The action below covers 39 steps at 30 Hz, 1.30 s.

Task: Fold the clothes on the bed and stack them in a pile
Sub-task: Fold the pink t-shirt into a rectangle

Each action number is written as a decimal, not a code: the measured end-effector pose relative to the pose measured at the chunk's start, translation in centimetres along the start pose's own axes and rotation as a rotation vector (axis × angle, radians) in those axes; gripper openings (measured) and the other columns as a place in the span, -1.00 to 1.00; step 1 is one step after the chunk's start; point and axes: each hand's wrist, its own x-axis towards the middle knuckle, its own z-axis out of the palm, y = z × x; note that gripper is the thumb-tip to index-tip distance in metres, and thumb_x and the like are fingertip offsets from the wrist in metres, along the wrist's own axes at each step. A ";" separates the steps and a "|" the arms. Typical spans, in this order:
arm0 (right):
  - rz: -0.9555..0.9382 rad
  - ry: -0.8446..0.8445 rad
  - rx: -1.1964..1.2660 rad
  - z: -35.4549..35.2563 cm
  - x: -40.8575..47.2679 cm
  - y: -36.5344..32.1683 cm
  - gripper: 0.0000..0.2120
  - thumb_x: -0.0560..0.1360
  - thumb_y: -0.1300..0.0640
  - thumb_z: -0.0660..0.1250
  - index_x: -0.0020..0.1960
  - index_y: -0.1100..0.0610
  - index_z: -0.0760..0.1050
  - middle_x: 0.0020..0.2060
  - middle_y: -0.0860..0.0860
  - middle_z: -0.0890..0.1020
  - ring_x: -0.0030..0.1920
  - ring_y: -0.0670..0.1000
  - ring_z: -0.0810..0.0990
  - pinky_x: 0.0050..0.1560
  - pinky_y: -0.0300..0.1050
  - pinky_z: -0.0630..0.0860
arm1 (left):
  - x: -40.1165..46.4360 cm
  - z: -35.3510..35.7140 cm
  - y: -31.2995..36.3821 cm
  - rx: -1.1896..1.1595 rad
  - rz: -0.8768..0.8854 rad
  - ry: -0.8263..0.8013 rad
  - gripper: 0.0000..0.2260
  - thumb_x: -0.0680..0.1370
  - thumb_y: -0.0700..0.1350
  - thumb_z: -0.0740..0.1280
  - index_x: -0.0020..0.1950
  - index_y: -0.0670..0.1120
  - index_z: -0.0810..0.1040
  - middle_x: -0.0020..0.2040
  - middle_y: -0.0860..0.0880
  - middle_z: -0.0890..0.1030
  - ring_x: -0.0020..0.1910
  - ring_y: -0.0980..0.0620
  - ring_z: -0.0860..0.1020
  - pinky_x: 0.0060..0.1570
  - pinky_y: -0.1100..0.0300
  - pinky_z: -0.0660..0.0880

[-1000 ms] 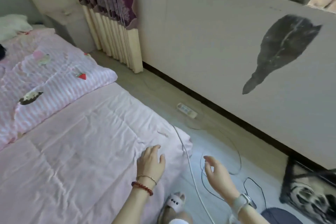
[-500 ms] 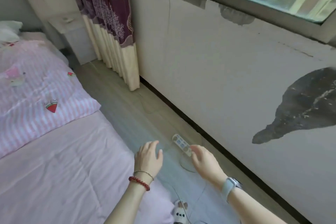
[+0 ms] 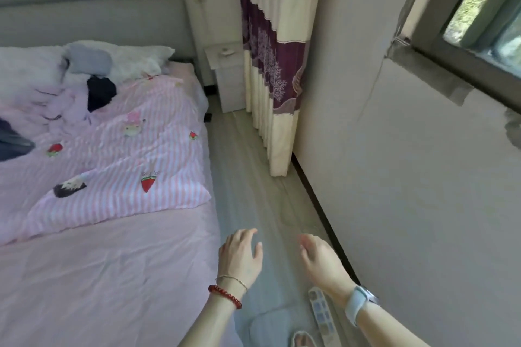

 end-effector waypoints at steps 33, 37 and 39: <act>-0.731 -0.528 -0.072 3.8 64.7 -41.8 -0.66 0.63 0.09 0.05 0.37 0.09 0.35 0.30 0.00 0.46 0.29 -0.04 0.41 0.26 -0.17 0.39 | 49.4 -25.3 -30.3 -0.145 -0.762 0.285 -0.66 0.61 -0.03 0.12 0.38 -0.01 0.33 0.34 -0.02 0.39 0.31 -0.03 0.37 0.19 0.11 0.34; -0.870 -0.567 -0.136 6.8 72.3 -49.7 -0.66 0.62 0.13 0.05 0.36 0.12 0.37 0.25 0.06 0.50 0.25 0.04 0.44 0.19 -0.05 0.45 | 55.4 -28.7 -37.0 -0.131 -0.887 0.320 -0.65 0.61 -0.03 0.13 0.39 -0.03 0.32 0.34 -0.05 0.39 0.31 -0.06 0.36 0.22 0.05 0.32; -0.938 -0.588 -0.174 9.1 76.6 -53.1 -0.66 0.61 0.14 0.05 0.35 0.13 0.38 0.24 0.06 0.50 0.27 0.04 0.42 0.19 -0.06 0.43 | 58.8 -29.9 -40.6 -0.116 -0.937 0.347 -0.65 0.60 -0.04 0.14 0.39 -0.04 0.33 0.33 -0.06 0.40 0.30 -0.07 0.37 0.20 0.06 0.32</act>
